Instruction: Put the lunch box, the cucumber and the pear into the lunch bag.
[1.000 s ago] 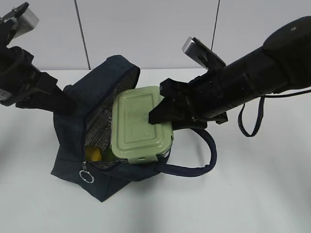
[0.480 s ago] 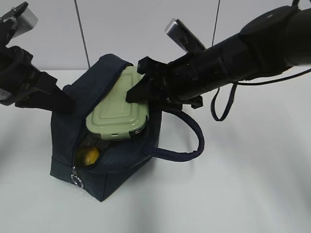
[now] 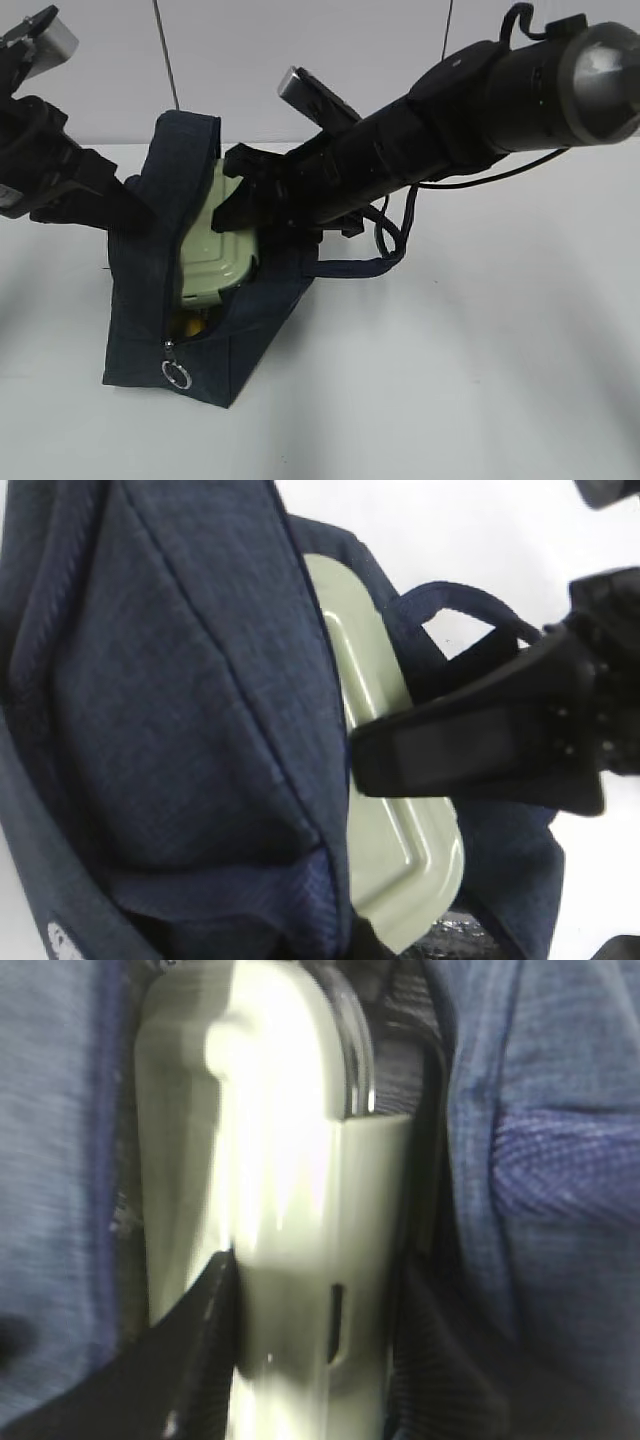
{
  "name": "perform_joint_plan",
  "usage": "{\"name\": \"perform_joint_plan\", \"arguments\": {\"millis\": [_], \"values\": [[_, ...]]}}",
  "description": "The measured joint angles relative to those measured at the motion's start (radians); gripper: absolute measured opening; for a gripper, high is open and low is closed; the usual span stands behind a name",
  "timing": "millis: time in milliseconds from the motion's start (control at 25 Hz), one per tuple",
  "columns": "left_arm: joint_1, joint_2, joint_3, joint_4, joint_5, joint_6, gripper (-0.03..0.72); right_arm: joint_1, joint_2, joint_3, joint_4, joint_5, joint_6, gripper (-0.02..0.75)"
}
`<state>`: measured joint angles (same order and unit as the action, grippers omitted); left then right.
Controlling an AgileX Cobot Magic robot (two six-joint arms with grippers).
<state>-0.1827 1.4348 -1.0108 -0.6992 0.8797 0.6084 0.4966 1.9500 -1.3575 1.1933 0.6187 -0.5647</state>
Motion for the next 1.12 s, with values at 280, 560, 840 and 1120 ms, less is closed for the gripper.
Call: {"name": "perform_joint_plan", "arguments": {"millis": [280, 560, 840, 1120], "values": [[0.0, 0.0, 0.0, -0.001, 0.008, 0.008, 0.002, 0.0, 0.002, -0.006, -0.067, 0.065, 0.002, 0.444], [0.0, 0.0, 0.0, -0.003, 0.011, 0.011, 0.002, 0.0, -0.014, -0.018, -0.12, 0.107, 0.0, 0.526], [0.0, 0.0, 0.0, -0.003, 0.011, 0.011, 0.002, -0.017, -0.136, -0.066, -0.299, 0.117, 0.054, 0.528], [0.0, 0.0, 0.0, 0.007, 0.004, 0.011, 0.002, -0.039, -0.184, -0.078, -0.564, 0.124, 0.198, 0.514]]}}
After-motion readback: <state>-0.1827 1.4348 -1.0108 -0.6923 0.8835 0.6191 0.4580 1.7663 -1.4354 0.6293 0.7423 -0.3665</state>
